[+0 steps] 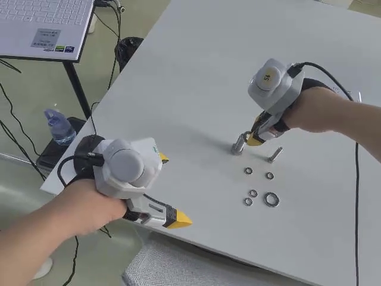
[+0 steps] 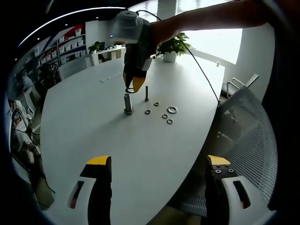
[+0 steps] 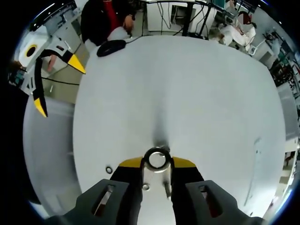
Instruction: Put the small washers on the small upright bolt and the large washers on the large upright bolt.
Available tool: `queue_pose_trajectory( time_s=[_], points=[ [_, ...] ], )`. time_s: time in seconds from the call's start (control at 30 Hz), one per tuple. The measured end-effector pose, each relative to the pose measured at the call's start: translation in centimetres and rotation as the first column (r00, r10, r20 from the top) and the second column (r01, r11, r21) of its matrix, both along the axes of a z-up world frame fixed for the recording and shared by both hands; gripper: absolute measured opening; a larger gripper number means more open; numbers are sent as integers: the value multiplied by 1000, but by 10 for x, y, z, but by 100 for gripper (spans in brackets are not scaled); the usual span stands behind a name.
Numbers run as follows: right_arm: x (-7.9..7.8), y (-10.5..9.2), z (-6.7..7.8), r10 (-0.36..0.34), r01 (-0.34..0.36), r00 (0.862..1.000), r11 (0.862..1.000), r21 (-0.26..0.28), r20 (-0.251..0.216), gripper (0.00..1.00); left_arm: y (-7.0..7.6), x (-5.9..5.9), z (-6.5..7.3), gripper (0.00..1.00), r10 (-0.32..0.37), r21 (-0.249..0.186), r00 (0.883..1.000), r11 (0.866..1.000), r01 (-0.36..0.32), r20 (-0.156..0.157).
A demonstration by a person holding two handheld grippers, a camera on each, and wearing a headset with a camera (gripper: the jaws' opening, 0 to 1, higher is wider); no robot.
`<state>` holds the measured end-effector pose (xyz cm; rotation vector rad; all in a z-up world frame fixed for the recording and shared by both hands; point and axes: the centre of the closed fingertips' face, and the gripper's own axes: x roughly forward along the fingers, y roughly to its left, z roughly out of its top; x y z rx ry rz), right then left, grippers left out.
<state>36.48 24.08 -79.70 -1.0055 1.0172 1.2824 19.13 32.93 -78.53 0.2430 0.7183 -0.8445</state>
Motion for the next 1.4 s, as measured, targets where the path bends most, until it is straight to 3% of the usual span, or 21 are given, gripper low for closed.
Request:
queue_pose_trajectory(
  time_s=[0.7, 1.4],
  points=[
    [4, 11, -11, 28, -28, 1000, 999, -26, 9, 22, 5, 3, 1, 81, 15, 7, 1000, 1000, -15, 4],
    [3, 9, -23, 58, -58, 998, 996, -64, 7, 22, 7, 10, -2, 80, 22, 6, 1000, 1000, -22, -7]
  ],
)
